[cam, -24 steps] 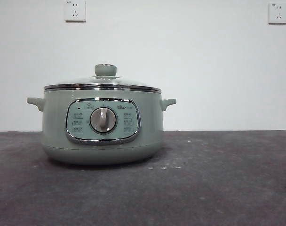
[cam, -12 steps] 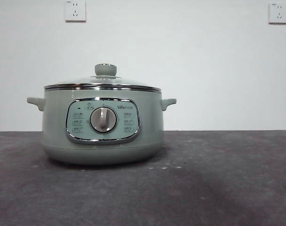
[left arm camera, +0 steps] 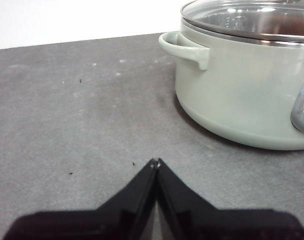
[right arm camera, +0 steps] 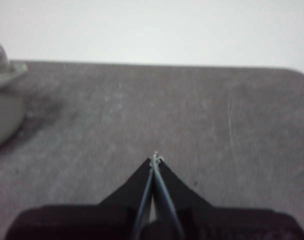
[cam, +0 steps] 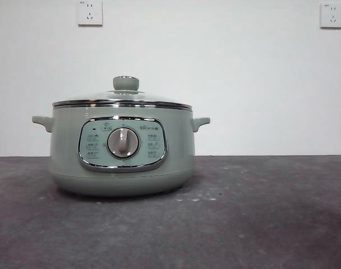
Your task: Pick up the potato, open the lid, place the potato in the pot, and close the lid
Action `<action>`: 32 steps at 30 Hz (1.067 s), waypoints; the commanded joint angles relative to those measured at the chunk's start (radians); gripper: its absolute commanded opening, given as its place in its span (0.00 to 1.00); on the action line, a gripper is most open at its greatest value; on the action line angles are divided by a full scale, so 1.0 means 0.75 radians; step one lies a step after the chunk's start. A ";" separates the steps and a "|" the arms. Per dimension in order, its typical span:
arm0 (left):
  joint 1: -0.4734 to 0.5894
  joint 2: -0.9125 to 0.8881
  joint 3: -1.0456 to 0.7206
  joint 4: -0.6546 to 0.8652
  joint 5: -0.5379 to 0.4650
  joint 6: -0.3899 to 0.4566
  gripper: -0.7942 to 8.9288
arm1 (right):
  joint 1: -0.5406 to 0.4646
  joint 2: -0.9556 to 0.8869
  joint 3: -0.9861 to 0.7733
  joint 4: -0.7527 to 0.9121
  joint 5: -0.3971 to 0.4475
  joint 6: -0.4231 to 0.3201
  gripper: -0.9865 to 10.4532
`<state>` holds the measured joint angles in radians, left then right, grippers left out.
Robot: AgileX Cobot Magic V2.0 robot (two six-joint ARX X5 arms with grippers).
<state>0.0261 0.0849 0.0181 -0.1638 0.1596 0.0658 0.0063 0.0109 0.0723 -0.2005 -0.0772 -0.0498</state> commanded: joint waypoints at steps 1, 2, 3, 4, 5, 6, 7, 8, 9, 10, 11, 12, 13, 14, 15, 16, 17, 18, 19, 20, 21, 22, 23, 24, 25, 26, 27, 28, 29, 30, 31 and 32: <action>0.005 0.001 -0.012 0.005 0.001 -0.013 0.08 | -0.001 -0.004 -0.063 0.023 -0.002 -0.003 0.09; 0.005 0.001 -0.012 0.005 0.001 -0.013 0.08 | -0.001 -0.004 -0.076 0.025 -0.002 -0.003 0.09; 0.005 0.003 -0.012 0.004 0.001 -0.013 0.08 | -0.001 -0.005 -0.076 0.029 0.000 -0.004 0.09; 0.005 0.005 -0.012 0.004 0.001 -0.013 0.08 | -0.001 -0.004 -0.076 0.034 -0.002 -0.005 0.09; 0.005 0.006 -0.012 0.007 0.001 -0.013 0.08 | -0.001 -0.004 -0.076 0.027 0.000 -0.010 0.09; 0.005 0.008 -0.012 0.006 0.001 -0.013 0.08 | -0.001 -0.004 -0.076 0.028 0.003 -0.009 0.09; 0.005 0.011 -0.012 0.004 0.001 -0.013 0.08 | -0.001 -0.004 -0.076 0.027 0.005 -0.009 0.09; 0.005 0.012 -0.012 0.004 0.001 -0.013 0.08 | -0.001 -0.004 -0.076 0.027 0.004 -0.005 0.09; 0.005 0.013 -0.012 0.004 0.001 -0.013 0.08 | 0.000 -0.004 -0.076 0.028 0.003 0.002 0.09; 0.005 0.015 -0.012 0.004 0.001 -0.013 0.08 | 0.001 -0.004 -0.076 0.028 0.003 0.001 0.09; 0.005 0.015 -0.012 0.004 0.001 -0.013 0.08 | 0.000 -0.004 -0.075 0.027 0.003 0.001 0.09; 0.005 0.016 -0.012 0.004 0.001 -0.013 0.08 | 0.000 -0.004 -0.075 0.027 0.005 0.001 0.09; 0.005 0.016 -0.012 0.004 0.001 -0.013 0.08 | 0.000 -0.004 -0.075 0.027 0.005 0.001 0.09; 0.005 0.016 -0.012 0.004 0.001 -0.013 0.08 | 0.000 -0.004 -0.075 0.027 0.005 0.001 0.09; 0.005 0.016 -0.012 0.004 0.001 -0.013 0.08 | 0.000 -0.003 -0.075 0.027 0.005 0.001 0.09; 0.005 0.016 -0.012 0.004 0.001 -0.013 0.08 | 0.000 -0.003 -0.075 0.027 0.005 0.001 0.09; 0.005 0.016 -0.012 0.004 0.001 -0.013 0.08 | 0.000 -0.002 -0.075 0.027 0.005 0.001 0.09; 0.005 0.016 -0.012 0.004 0.001 -0.013 0.08 | 0.000 -0.002 -0.075 0.027 0.006 0.001 0.09; 0.005 0.016 -0.012 0.004 0.001 -0.013 0.08 | 0.000 -0.002 -0.075 0.027 0.006 0.001 0.09; 0.005 0.016 -0.012 0.004 0.001 -0.013 0.08 | 0.000 -0.002 -0.075 0.027 0.006 0.001 0.09; 0.005 0.016 -0.012 0.004 0.001 -0.013 0.08 | 0.000 -0.002 -0.075 0.027 0.006 0.001 0.09; 0.005 0.016 -0.012 0.004 0.001 -0.013 0.08 | 0.000 -0.002 -0.075 0.027 0.006 0.001 0.09; 0.005 0.016 -0.012 0.004 0.001 -0.013 0.08 | 0.000 -0.002 -0.075 0.027 0.006 0.001 0.09; 0.005 0.016 -0.012 0.004 0.001 -0.013 0.08 | 0.000 -0.002 -0.075 0.027 0.006 0.001 0.09; 0.005 0.016 -0.012 0.004 0.001 -0.013 0.08 | 0.000 -0.002 -0.075 0.027 0.006 0.001 0.09; 0.005 0.016 -0.012 0.004 0.001 -0.013 0.08 | 0.000 -0.002 -0.075 0.027 0.006 0.001 0.09; 0.005 0.016 -0.012 0.004 0.001 -0.013 0.08 | 0.000 -0.002 -0.075 0.027 0.006 0.001 0.09; 0.005 0.016 -0.012 0.004 0.001 -0.013 0.08 | 0.000 -0.002 -0.075 0.027 0.006 0.001 0.09; 0.005 0.016 -0.012 0.004 0.001 -0.013 0.08 | 0.000 -0.002 -0.075 0.027 0.006 0.001 0.09; 0.005 0.016 -0.012 0.004 0.001 -0.013 0.08 | 0.000 -0.002 -0.075 0.027 0.006 0.001 0.09; 0.005 0.016 -0.012 0.004 0.001 -0.013 0.08 | 0.000 -0.002 -0.075 0.027 0.006 0.001 0.09; 0.005 0.016 -0.012 0.004 0.001 -0.013 0.08 | 0.000 -0.002 -0.075 0.027 0.006 0.001 0.09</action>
<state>0.0261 0.0963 0.0181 -0.1642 0.1593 0.0658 0.0063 0.0097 0.0257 -0.1864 -0.0761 -0.0521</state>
